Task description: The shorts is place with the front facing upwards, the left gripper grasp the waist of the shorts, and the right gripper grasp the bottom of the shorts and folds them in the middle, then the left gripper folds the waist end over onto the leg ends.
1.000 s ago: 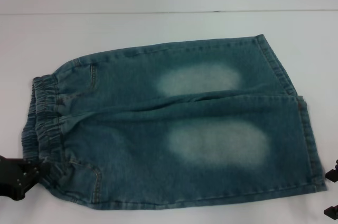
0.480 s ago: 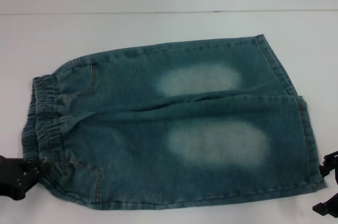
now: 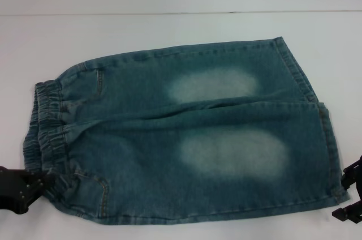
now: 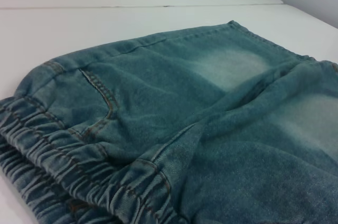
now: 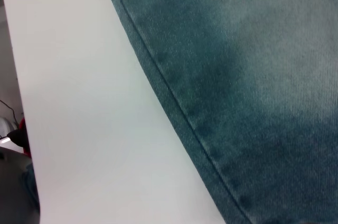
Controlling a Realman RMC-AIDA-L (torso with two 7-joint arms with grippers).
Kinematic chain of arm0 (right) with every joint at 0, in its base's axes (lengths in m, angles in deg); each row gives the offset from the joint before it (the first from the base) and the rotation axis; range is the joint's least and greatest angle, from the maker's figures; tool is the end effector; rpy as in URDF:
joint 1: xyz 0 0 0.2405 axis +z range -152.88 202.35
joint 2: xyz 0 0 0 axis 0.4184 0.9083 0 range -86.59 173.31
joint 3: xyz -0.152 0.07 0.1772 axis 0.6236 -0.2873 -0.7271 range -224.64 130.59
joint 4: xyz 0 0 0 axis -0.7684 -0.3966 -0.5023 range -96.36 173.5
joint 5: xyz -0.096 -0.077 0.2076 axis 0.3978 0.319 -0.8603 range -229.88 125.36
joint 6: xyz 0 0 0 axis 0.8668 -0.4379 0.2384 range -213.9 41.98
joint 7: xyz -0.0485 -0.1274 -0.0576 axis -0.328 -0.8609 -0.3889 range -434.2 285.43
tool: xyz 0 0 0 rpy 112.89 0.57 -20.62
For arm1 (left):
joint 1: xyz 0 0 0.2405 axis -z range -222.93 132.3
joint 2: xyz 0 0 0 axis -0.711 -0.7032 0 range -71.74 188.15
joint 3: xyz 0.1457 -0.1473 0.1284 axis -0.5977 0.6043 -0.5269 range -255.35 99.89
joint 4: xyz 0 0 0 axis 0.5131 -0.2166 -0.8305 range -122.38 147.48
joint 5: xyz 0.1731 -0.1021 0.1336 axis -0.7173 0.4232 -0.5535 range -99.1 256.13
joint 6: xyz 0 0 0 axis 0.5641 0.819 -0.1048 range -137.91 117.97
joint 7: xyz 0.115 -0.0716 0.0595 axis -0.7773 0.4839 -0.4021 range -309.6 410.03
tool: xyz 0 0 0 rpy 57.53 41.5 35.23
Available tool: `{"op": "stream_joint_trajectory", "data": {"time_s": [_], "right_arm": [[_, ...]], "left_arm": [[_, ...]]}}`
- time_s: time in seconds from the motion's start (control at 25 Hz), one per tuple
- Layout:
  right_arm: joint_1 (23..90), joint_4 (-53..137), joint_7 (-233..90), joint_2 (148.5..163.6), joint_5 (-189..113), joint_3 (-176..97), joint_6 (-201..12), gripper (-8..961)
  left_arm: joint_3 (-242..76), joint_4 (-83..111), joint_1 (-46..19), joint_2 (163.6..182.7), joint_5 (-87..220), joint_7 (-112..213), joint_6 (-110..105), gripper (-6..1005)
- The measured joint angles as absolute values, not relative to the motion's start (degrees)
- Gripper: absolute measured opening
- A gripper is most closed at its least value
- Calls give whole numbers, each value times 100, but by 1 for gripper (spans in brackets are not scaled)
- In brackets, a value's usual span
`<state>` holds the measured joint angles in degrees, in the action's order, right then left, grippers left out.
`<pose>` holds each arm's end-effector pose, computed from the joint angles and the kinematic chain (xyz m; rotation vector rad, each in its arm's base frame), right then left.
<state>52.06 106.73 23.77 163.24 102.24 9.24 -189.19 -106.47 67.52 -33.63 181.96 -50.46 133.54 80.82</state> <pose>0.2820 0.3195 0.0452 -2.9917 0.6194 -0.5978 -0.3760 0.2507 0.0443 -2.4718 -0.9849 -0.3563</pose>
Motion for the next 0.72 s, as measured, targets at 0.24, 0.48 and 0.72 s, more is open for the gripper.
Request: {"op": "stream_joint_trajectory", "data": {"time_s": [0.24,0.48,0.72], "right_arm": [[5208,10668,2271,16326,10225,923,-18956,546],[5193,10660,2256,16333,10225,981,-18971,400],[5179,10696,2258,16332,10225,982,-18980,164]], "left_arm": [[-10647,6734,-3368,18196,-5038,13355,8086,57],[-10647,6730,-3364,18196,-5020,13367,8098,57],[-10647,6730,-3355,18195,-5011,13398,8124,58]]}}
